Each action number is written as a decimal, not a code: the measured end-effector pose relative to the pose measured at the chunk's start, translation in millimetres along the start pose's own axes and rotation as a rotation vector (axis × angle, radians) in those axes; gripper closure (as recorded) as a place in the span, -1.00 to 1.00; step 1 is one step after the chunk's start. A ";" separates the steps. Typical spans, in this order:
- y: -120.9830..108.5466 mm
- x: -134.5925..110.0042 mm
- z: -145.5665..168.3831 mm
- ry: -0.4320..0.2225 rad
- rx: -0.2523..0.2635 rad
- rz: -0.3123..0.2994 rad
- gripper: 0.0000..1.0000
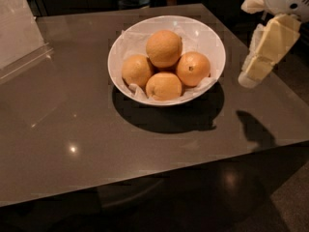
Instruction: Pick orange from white bowl
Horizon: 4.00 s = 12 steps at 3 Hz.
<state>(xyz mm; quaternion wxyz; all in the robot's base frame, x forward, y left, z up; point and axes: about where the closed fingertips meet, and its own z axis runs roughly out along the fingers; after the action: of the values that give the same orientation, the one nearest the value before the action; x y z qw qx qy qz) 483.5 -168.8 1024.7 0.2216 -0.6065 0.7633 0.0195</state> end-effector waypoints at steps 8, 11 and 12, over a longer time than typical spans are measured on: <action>-78.0 -123.5 171.1 -0.263 -0.304 -0.160 -0.62; -78.0 -123.5 171.1 -0.263 -0.304 -0.160 0.77; -78.0 -123.6 171.0 -0.263 -0.303 -0.160 1.00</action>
Offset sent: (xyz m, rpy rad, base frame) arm 0.0767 0.0685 -0.0546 0.0555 0.1826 0.1737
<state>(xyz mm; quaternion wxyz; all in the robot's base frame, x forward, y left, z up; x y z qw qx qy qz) 630.7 -25.0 933.9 0.2262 -0.6840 0.6654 0.1954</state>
